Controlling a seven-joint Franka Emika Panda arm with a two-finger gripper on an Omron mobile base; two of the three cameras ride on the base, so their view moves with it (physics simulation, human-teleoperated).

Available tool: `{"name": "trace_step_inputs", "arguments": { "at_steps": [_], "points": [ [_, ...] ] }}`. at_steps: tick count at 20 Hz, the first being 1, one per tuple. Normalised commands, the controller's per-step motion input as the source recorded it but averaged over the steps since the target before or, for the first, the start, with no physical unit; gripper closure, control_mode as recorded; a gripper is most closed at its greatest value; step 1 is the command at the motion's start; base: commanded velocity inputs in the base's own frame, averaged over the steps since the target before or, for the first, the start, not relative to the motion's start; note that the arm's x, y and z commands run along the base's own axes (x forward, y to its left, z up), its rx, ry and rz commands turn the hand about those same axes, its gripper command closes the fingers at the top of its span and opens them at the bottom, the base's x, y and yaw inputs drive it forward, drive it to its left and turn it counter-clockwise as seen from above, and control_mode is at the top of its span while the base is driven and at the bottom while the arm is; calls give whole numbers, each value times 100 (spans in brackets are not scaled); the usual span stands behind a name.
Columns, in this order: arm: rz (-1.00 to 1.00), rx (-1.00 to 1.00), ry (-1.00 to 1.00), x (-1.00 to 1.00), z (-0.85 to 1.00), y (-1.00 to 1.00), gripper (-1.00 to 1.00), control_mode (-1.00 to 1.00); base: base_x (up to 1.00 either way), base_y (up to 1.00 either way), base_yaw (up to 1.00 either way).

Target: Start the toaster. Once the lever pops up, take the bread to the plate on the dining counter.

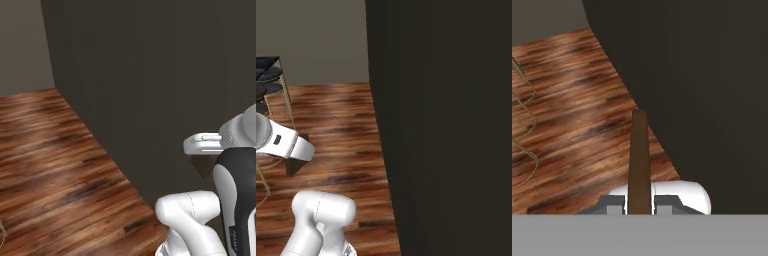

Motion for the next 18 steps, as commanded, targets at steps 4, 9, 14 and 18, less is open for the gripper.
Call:
{"name": "trace_step_inputs", "arguments": {
  "at_steps": [4, 9, 14, 18],
  "points": [
    [0, 0, 0, 0, 0, 0, 100, 100, 100, -51, 62],
    [0, 0, 0, 0, 0, 0, 100, 100, 100, -43, 62],
    [0, 0, 0, 0, 0, 0, 100, 100, 100, -35, 60],
    [0, 0, 0, 0, 0, 0, 100, 100, 100, -24, 61]
  ]
}}
